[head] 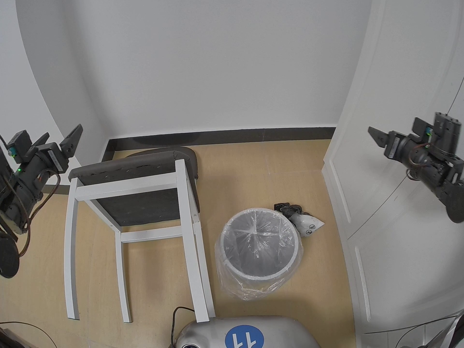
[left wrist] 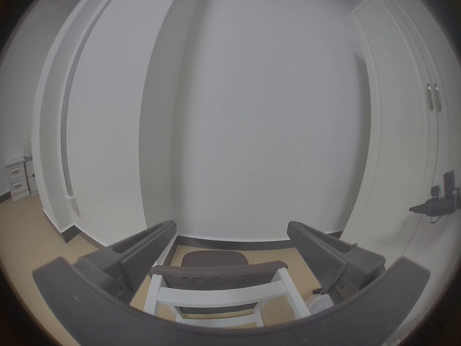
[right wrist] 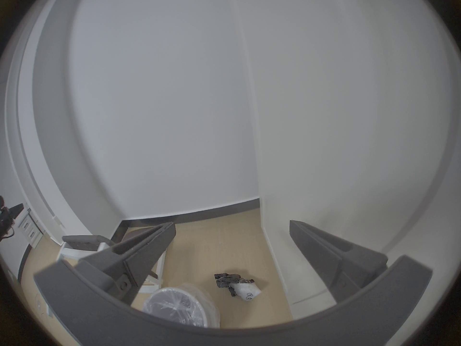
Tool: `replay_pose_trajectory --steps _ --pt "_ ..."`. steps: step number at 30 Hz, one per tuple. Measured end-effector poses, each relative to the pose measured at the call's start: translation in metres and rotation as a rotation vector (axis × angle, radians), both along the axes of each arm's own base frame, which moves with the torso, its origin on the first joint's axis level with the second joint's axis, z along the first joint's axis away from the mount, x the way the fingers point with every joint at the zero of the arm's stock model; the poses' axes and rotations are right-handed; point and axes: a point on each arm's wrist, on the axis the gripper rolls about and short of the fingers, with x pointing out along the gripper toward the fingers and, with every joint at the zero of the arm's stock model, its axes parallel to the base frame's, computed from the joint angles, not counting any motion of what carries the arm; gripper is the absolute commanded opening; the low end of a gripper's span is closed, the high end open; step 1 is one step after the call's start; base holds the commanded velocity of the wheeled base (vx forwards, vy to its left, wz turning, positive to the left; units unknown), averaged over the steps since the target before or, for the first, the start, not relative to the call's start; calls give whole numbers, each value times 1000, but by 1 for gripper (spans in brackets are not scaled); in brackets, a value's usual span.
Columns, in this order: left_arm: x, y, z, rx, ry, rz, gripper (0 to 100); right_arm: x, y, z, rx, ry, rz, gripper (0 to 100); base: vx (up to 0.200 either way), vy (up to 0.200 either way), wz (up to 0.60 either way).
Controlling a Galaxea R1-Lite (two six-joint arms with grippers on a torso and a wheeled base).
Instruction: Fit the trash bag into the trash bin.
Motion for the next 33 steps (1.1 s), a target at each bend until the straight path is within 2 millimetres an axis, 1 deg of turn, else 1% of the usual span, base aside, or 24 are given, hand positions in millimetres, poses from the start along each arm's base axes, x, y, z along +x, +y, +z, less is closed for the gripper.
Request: replay_pose_trajectory --steps 1,3,5,10,15,20,23,25,28,29,33 --pt "-6 0 3 0 -8 0 100 -13 -2 4 0 -12 -3 100 0 0 0" --pt "-21 0 8 0 -23 0 100 -44 -6 12 0 -38 -12 100 0 0 0" --pt "-33 -1 12 0 -32 0 100 -68 -11 17 0 -55 -20 100 0 0 0" --pt "-66 -1 20 0 -41 -1 100 -132 -22 21 -4 -79 -59 100 0 0 0" --pt "-108 -1 23 1 -25 4 100 -192 -32 7 -11 -70 -150 100 0 0 0" --pt "-156 -1 17 1 -24 51 100 -241 -38 -17 -31 -63 -212 100 0 0 0" --pt "-185 -1 4 14 -24 99 100 -265 -40 -36 -57 -57 -221 100 0 0 0" --pt "-202 0 -11 31 -1 137 100 -277 -40 -50 -80 -51 -209 100 0 0 0" --pt "-221 1 -42 59 83 186 100 -294 -40 -73 -113 -27 -148 100 0 0 0" --pt "-228 1 -57 71 126 199 100 -298 -39 -82 -123 -13 -123 100 0 0 0" --pt "-244 1 -99 103 227 174 100 -312 -37 -112 -142 13 -46 100 0 0 0"
